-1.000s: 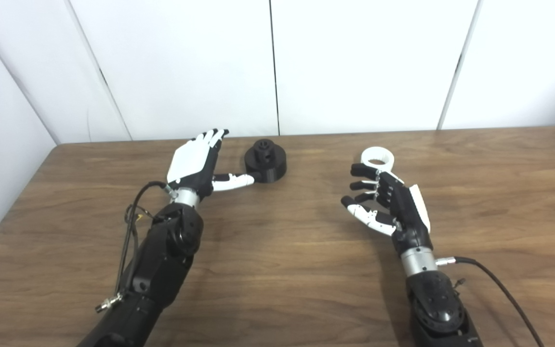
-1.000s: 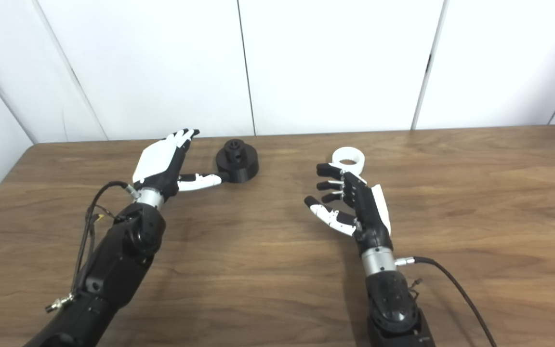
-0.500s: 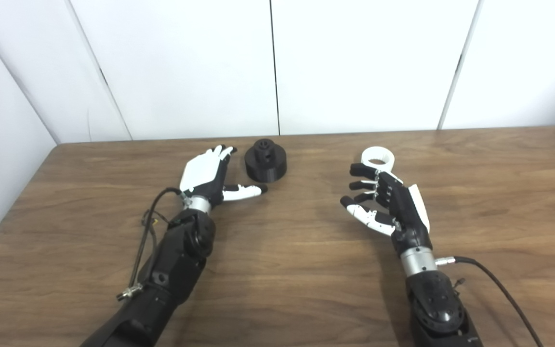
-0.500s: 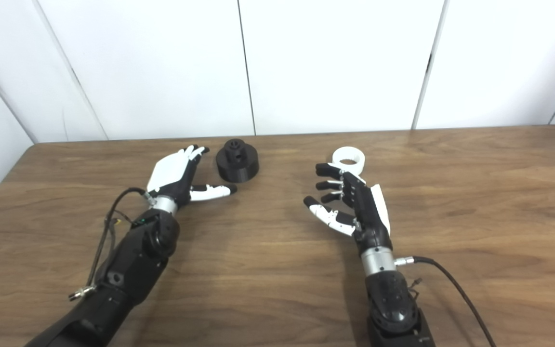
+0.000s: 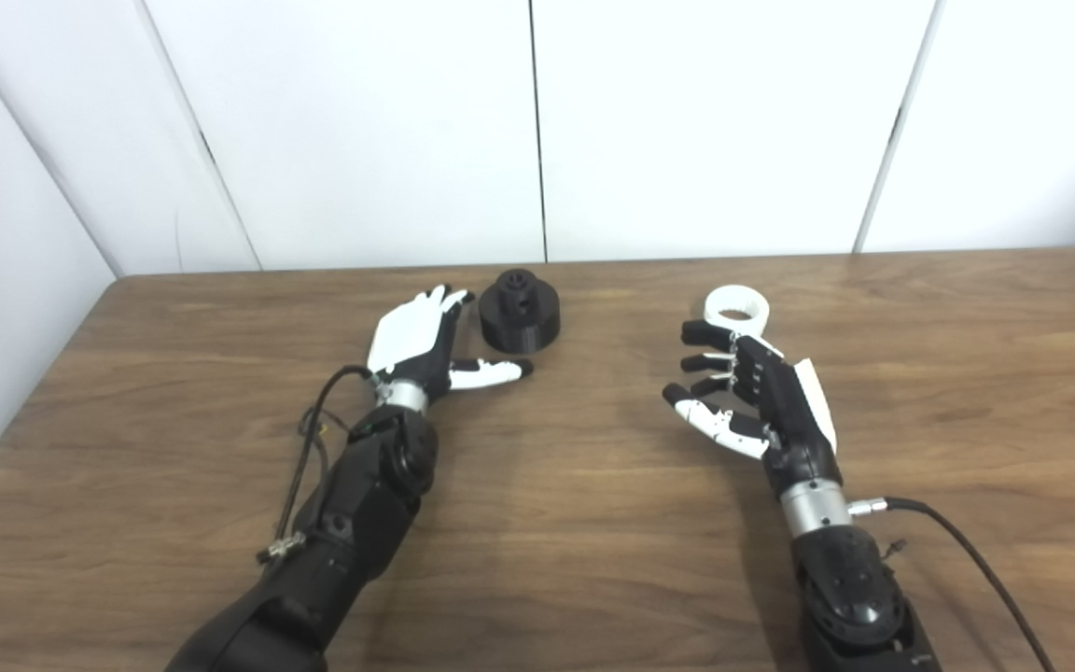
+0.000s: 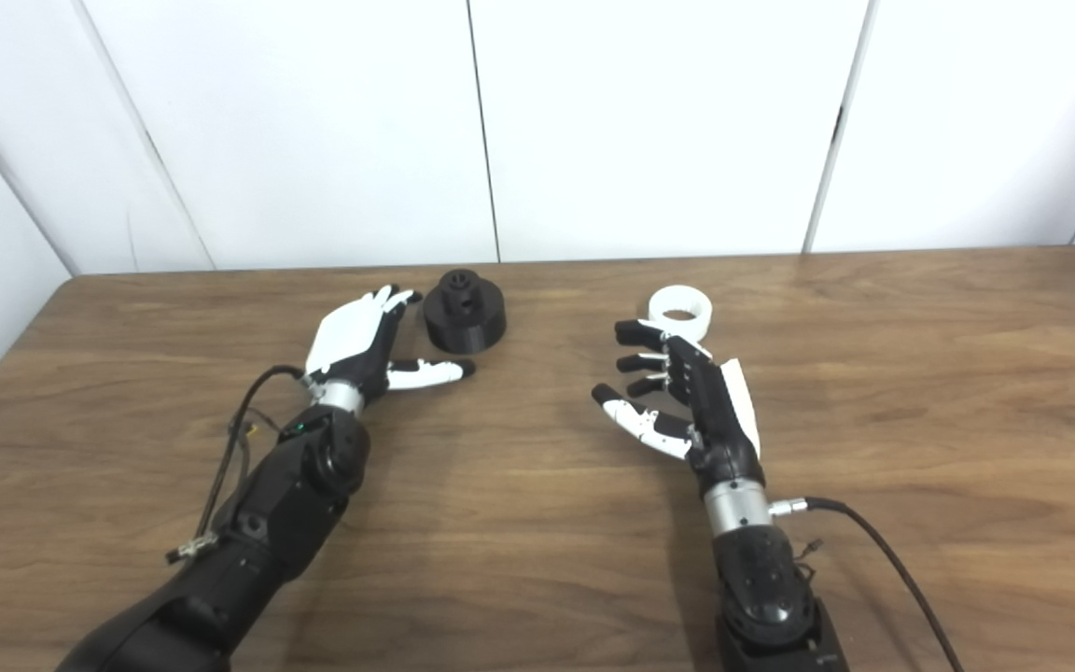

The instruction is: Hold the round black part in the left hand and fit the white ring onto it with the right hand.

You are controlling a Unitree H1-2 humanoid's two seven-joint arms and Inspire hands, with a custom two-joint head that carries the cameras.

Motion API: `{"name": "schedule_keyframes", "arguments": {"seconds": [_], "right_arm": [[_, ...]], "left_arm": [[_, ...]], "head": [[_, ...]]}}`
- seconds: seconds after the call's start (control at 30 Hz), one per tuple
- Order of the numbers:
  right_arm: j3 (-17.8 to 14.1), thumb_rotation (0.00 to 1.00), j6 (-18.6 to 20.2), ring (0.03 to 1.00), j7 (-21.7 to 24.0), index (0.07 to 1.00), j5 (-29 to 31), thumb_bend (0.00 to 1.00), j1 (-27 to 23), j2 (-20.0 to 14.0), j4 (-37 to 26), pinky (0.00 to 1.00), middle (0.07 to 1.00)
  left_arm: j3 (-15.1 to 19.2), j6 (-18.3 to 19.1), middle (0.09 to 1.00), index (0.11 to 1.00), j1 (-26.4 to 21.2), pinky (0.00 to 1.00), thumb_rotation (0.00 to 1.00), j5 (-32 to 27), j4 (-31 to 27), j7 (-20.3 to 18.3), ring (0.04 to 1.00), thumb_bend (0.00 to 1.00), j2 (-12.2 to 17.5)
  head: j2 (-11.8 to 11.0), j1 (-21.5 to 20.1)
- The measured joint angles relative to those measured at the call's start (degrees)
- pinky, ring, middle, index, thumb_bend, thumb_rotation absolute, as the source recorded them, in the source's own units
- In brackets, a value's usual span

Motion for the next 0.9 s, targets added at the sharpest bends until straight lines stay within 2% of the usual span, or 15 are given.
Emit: {"name": "schedule_keyframes", "arguments": {"seconds": [0.13, 0.6, 0.77, 0.9], "right_arm": [[0.0, 0.13, 0.61, 0.662, 0.0, 0.716, -0.61, 0.55, 0.0, -0.52, -0.3, 0.55, 0.742], [-0.01, 0.1, 1.15, 0.653, 0.27, 0.714, -0.97, 0.54, 0.4, -0.82, -1.14, 0.53, 0.738], [-0.01, 0.12, 1.2, 0.644, 0.29, 0.71, -1.07, 0.54, 0.51, -0.85, -1.3, 0.52, 0.737], [-0.03, 0.11, 1.23, 0.631, 0.28, 0.7, -1.12, 0.54, 0.62, -0.86, -1.44, 0.51, 0.729]], "left_arm": [[-0.68, -0.77, 1.0, 0.9, -0.4, 1.0, 0.66, -0.02, 1.42, 1.03, 1.0, 1.0, -0.3], [-1.28, -2.09, 1.0, 0.907, -2.4, 1.0, 0.62, -1.44, 4.65, 1.42, 1.0, 1.0, -0.75], [-1.27, -2.37, 1.0, 0.899, -2.65, 1.0, 0.62, -1.84, 5.45, 1.92, 1.0, 1.0, -1.05], [-0.33, -3.16, 1.0, 0.877, -3.47, 1.0, 0.65, -2.51, 8.43, 5.67, 1.0, 1.0, -1.64]], "head": [[0.0, -0.18], [-0.09, -0.62], [0.17, -0.62], [0.35, -0.7]]}}
